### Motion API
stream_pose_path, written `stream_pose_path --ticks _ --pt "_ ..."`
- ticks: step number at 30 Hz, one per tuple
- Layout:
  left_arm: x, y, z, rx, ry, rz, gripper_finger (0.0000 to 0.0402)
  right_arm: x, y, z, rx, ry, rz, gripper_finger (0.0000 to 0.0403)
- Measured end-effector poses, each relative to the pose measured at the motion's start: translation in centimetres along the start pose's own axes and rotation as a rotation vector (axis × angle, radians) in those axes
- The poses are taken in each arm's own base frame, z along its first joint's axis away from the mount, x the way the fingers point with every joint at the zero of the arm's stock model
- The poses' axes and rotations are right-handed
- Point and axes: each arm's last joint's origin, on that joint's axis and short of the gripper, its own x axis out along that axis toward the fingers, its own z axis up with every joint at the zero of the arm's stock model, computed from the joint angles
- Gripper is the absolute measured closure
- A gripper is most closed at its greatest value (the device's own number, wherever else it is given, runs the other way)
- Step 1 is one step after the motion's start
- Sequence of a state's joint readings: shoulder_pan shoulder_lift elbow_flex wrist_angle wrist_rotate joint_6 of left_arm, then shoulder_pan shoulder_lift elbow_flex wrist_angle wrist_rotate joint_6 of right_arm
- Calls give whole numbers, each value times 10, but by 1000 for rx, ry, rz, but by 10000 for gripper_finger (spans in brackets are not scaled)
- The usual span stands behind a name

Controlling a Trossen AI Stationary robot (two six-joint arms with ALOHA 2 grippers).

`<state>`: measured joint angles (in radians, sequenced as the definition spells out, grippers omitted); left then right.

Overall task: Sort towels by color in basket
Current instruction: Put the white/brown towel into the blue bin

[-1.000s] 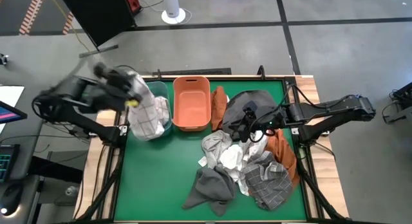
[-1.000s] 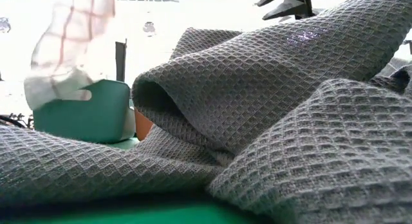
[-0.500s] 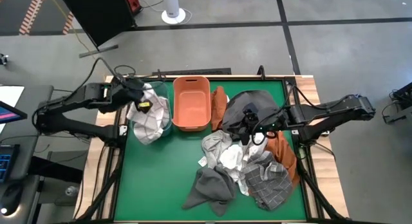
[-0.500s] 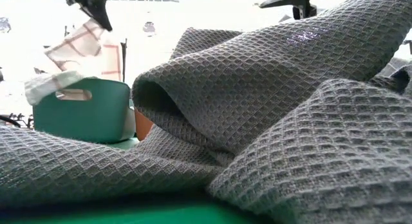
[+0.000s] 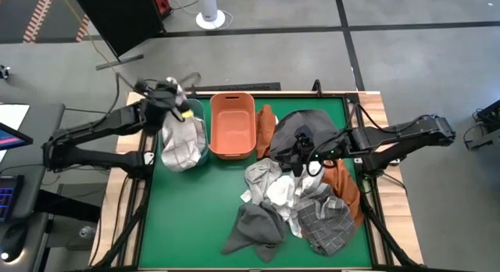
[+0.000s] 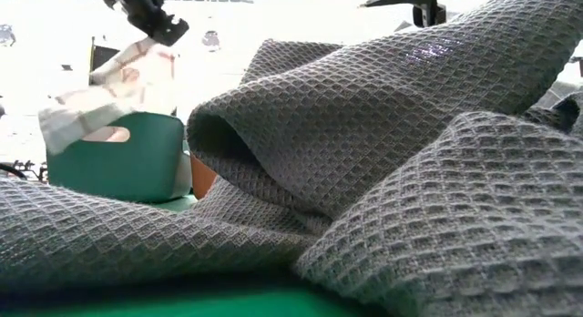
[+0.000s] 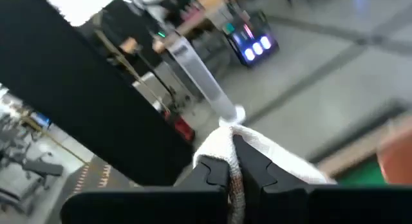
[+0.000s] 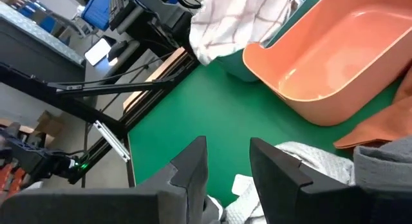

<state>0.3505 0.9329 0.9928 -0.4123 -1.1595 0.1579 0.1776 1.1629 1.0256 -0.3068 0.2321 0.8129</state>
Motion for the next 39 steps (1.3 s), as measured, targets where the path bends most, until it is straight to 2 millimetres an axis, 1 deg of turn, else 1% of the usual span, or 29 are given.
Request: stream_pose_path --ticks 4,8,11,13,15,18,20,24,27,30,34,37,39 --pt "14 6 8 -73 -49 58 402 0 0 0 10 -1 2 259" --pt "28 18 13 -93 -79 105 402 0 1 -1 22 2 6 259" --pt "37 26 15 -90 -101 112 402 -1 2 -2 20 6 10 259" --pt "38 28 15 -98 -105 87 402 -1 2 -2 21 6 9 259" --pt "34 26 12 -102 -95 26 402 -1 2 -2 20 7 7 259" --pt "23 22 9 -85 -46 -149 402 -1 2 -2 20 10 4 259" --pt "14 20 2 -87 33 -283 402 -1 1 -2 19 11 2 259" --pt "-1 18 -9 -152 196 -585 402 0 0 -1 18 7 -2 259" --pt "-5 10 -21 -156 345 -817 402 1 -3 2 7 -3 -13 259" --pt "-5 -4 -37 -96 517 -947 402 2 -6 6 -33 -15 -16 259" --pt "5 -31 -58 10 701 -1027 402 4 -11 12 -62 -3 0 259" --pt "15 -51 -71 116 808 -1012 402 5 -14 15 -82 -6 -7 259" --pt "24 -62 -79 205 865 -971 402 5 -15 16 -92 -10 -10 259"
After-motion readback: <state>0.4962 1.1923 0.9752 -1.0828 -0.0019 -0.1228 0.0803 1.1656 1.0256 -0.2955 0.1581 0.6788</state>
